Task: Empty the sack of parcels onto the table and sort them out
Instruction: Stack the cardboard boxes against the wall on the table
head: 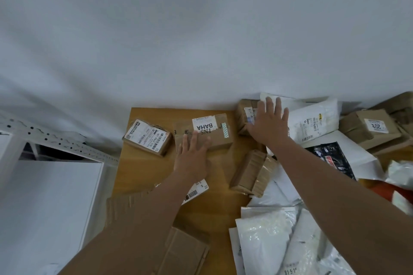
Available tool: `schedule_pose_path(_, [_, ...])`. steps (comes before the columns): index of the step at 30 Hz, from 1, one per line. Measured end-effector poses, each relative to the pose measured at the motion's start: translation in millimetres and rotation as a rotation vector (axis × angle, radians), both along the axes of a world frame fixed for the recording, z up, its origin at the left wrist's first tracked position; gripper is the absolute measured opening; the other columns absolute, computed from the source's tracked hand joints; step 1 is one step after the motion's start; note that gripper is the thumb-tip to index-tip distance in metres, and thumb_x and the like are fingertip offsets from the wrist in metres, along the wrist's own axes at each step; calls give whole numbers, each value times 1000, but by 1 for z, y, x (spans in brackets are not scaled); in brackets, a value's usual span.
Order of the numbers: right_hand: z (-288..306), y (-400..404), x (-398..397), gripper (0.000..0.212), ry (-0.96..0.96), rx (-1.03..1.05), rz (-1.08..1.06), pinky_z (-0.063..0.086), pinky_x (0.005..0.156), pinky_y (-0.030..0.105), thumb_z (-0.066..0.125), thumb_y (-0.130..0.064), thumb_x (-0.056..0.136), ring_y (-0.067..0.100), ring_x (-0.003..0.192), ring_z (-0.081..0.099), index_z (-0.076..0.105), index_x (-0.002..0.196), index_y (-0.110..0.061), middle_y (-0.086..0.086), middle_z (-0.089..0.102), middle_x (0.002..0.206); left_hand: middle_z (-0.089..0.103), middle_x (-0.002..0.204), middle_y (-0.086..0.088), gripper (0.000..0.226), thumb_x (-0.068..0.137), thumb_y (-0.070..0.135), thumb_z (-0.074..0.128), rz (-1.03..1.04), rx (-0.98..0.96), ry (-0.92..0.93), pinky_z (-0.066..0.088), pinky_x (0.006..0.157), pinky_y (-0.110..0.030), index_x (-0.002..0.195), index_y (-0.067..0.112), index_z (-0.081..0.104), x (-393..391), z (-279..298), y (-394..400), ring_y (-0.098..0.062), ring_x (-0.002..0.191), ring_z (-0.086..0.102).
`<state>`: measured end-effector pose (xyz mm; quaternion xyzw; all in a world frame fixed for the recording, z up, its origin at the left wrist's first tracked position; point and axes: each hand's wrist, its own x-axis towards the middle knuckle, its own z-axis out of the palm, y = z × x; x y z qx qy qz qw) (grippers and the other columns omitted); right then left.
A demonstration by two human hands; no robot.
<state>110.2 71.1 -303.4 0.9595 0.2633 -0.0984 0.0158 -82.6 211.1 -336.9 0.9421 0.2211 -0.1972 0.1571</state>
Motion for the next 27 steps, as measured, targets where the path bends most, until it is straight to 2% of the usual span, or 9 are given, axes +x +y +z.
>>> schedule_pose_path(1, [-1, 1, 5, 77, 74, -60, -10, 5, 116, 61, 50, -45, 92, 40, 149, 3, 16, 152, -12, 15, 18, 159, -16, 162, -9, 72, 98, 36, 43, 1, -8, 2, 1, 119, -52, 154, 36, -2, 1, 1, 0, -41, 146, -15])
schedule_pose_path(3, [-3, -3, 11, 81, 93, -144, -8, 6, 114, 63, 46, -53, 91, 39, 145, 18, 11, 153, -16, 14, 26, 155, -17, 162, -8, 72, 97, 36, 42, 8, -15, 9, 0, 119, -52, 154, 36, -2, 3, 2, 1, -41, 146, -16])
schedule_pose_path(7, [4, -10, 13, 70, 59, -236, 73, 23, 112, 52, 47, -55, 88, 36, 125, 48, 34, 146, -17, 16, 41, 142, -18, 162, -8, 74, 97, 34, 43, 11, 0, 3, -3, 118, -53, 153, 37, -5, 7, -2, 4, -41, 146, -17])
schedule_pose_path(10, [8, -9, 19, 67, 55, -240, 108, 30, 107, 47, 49, -48, 78, 35, 133, 35, 46, 137, -16, 13, 32, 146, -18, 162, -8, 75, 97, 35, 44, 13, -4, 3, -2, 118, -53, 153, 37, -5, 11, -2, 4, -40, 146, -18])
schedule_pose_path(13, [4, -5, 25, 80, 176, -290, 112, 17, 113, 58, 57, -47, 79, 39, 143, 17, 29, 146, -14, 10, 22, 155, -18, 162, -8, 75, 97, 35, 44, 7, -8, 3, -2, 118, -52, 154, 37, -5, 13, -1, 4, -40, 146, -18])
schedule_pose_path(15, [1, -2, 22, 87, 208, -284, 115, 16, 111, 61, 57, -53, 81, 39, 136, 33, 20, 148, -12, 13, 33, 150, -18, 162, -8, 76, 97, 35, 45, 8, -3, -3, -3, 118, -52, 154, 37, -5, 12, -2, 5, -40, 146, -18])
schedule_pose_path(19, [-8, -1, 13, 72, 89, -195, 147, 15, 114, 60, 52, -50, 85, 30, 120, 51, 31, 142, -11, 6, 62, 119, -19, 162, -7, 77, 96, 35, 47, 7, -1, -11, -3, 118, -52, 154, 37, -5, 14, -4, 6, -40, 146, -19])
schedule_pose_path(23, [-21, 2, 9, 61, 118, -107, 196, 39, 105, 45, 48, -43, 93, 33, 120, 55, 30, 144, -15, 11, 59, 127, -18, 162, -6, 78, 96, 33, 48, 6, -5, -13, -3, 118, -51, 153, 39, -5, 20, -5, 9, -38, 146, -18])
schedule_pose_path(27, [-14, 8, 8, 72, 345, -23, 234, 49, 95, 48, 55, -38, 92, 35, 120, 53, 15, 151, -32, 11, 50, 138, -18, 162, -6, 79, 94, 31, 50, -12, -7, -29, -3, 118, -51, 153, 39, -3, 28, -7, 20, -37, 147, -19])
